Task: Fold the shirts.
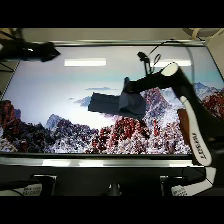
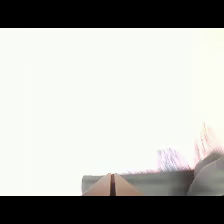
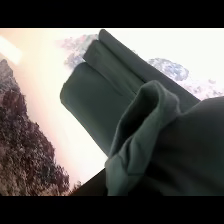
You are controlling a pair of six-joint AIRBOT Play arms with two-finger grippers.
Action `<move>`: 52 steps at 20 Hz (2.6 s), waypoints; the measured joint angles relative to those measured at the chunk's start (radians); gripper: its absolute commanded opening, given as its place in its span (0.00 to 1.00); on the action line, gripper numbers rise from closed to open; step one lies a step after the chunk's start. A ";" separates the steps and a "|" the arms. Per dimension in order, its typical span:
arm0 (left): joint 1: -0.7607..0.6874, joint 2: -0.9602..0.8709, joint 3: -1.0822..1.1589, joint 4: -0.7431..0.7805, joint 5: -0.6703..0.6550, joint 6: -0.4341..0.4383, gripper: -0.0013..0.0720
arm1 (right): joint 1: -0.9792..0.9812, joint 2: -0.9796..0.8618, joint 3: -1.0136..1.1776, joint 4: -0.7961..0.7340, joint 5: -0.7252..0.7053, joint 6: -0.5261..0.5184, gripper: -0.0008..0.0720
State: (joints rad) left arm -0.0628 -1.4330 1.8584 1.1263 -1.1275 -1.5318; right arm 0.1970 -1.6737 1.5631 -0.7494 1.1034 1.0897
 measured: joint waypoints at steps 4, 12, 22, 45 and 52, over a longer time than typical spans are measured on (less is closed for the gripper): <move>0.039 0.151 0.000 0.019 -0.020 0.029 0.05 | 0.102 -0.167 0.058 0.191 -0.092 -0.030 0.97; 0.026 0.214 -0.087 0.034 -0.056 0.075 0.05 | -0.020 -0.128 0.090 0.045 0.120 -0.069 0.97; 0.023 0.218 -0.161 0.032 -0.052 0.091 0.05 | -0.280 -0.072 -0.169 -0.172 0.199 0.032 0.86; -0.023 0.218 -0.164 0.031 -0.006 0.094 0.05 | -0.755 0.092 0.109 0.019 0.380 0.006 0.03; -0.023 0.218 -0.164 0.031 -0.006 0.115 0.05 | -1.023 0.220 0.133 -0.057 0.502 0.047 0.03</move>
State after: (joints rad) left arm -0.0853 -1.2152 1.6943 1.1572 -1.1332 -1.4166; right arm -0.8265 -1.4540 1.6962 -0.8066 1.6058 1.1362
